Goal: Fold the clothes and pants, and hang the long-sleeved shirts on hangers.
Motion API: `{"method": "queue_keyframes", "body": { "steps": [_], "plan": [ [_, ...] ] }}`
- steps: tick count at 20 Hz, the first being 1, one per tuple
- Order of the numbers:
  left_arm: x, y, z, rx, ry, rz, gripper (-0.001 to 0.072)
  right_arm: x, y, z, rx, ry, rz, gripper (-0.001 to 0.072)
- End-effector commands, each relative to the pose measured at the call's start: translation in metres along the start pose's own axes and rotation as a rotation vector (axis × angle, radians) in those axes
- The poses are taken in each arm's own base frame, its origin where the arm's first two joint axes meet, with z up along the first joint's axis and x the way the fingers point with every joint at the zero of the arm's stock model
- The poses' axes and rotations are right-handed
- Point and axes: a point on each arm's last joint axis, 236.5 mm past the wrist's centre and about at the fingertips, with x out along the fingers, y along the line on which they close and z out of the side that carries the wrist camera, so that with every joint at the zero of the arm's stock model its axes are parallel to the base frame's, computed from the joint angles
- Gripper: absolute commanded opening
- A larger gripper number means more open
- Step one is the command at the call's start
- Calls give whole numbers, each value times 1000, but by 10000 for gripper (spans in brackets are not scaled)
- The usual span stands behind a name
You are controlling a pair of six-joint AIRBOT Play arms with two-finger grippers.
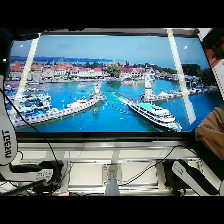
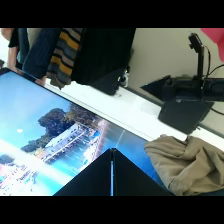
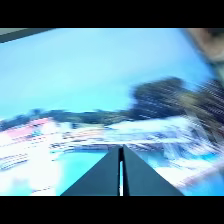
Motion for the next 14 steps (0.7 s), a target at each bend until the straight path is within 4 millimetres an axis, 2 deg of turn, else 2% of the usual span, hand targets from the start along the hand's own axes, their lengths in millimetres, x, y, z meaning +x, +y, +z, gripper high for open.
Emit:
{"method": "queue_keyframes", "body": {
  "steps": [1, 2, 3, 7, 9, 14],
  "plan": [
    [0, 0, 0, -1, 0, 0, 18, -8, 138, -8, -251, 48, 254, 36],
    [0, 0, 0, -1, 1, 0, 18, -10, 151, -20, -322, 87, 265, 36],
    [0, 0, 0, -1, 1, 0, 18, -9, 152, -29, -366, 121, 249, 36],
    [0, 0, 0, -1, 0, 0, 18, -1, 106, -43, -268, 212, 103, 36],
    [0, 0, 0, -1, 0, 0, 18, -1, 92, -44, -249, 220, 77, 37],
    [0, 0, 0, -1, 0, 0, 18, -1, 89, -43, -237, 218, 75, 37]
  ]
}}
